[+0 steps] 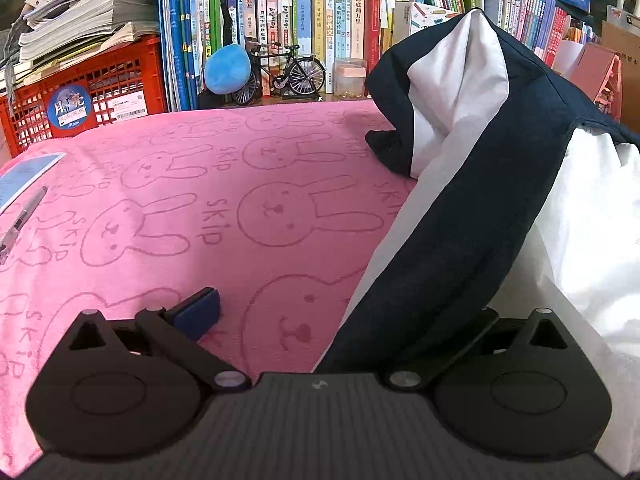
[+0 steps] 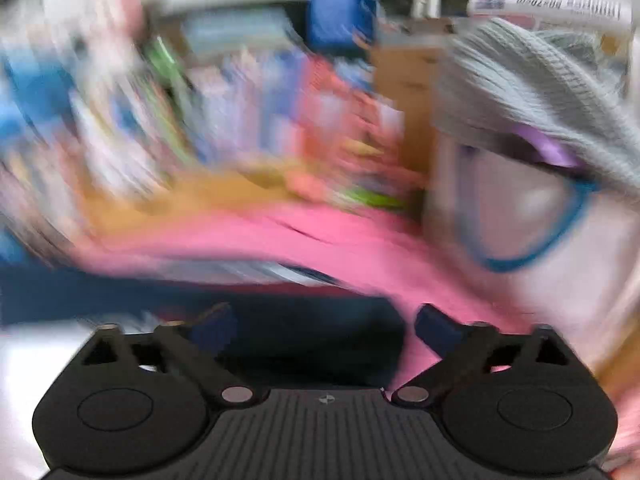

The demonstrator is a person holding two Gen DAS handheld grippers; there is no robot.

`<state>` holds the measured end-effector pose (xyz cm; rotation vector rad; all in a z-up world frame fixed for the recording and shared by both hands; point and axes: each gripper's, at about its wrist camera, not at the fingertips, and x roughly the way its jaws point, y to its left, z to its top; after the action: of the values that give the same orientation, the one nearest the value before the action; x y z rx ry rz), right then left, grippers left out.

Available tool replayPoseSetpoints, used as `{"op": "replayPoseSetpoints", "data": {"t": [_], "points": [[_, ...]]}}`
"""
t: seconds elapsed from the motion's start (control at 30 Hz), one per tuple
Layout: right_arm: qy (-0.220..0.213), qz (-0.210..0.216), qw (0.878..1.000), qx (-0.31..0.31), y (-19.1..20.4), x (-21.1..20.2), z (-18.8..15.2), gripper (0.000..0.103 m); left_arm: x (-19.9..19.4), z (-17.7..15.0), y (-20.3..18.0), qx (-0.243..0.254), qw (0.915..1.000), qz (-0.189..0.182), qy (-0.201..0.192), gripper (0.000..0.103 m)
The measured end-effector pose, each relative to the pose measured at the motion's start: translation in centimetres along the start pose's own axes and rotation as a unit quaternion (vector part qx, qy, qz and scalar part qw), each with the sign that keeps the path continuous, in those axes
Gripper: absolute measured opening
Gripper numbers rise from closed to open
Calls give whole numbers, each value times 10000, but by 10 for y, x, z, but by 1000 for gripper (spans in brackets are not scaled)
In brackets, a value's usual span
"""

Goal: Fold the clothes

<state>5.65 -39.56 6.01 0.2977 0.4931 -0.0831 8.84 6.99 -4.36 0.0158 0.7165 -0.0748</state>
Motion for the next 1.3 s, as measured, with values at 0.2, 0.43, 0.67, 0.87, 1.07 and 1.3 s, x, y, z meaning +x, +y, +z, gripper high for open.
{"op": "replayPoseSetpoints", "data": {"t": [0.2,0.43,0.67,0.87,1.07,1.3], "points": [[931,397,9904,944,47,88,10,101,-2,-2,-1,18,10000,66,-70,103],[1555,351,9677,1955,81,151,3,7,-3,-4,1,-38,9999,17,-157,103],[808,2152,9719,-499,254,85,36,7,-8,-6,12,-352,9987,-244,-284,103],[1803,4377,8645,-1689,365,69,-7,21,-12,-8,21,-640,9966,-359,-369,103],[1499,3885,8867,-2009,340,72,-1,72,-14,-7,23,-690,9960,-437,-358,103],[396,1637,9472,-2727,261,72,0,90,-39,-14,48,-1213,9842,-1214,-429,103]]}}
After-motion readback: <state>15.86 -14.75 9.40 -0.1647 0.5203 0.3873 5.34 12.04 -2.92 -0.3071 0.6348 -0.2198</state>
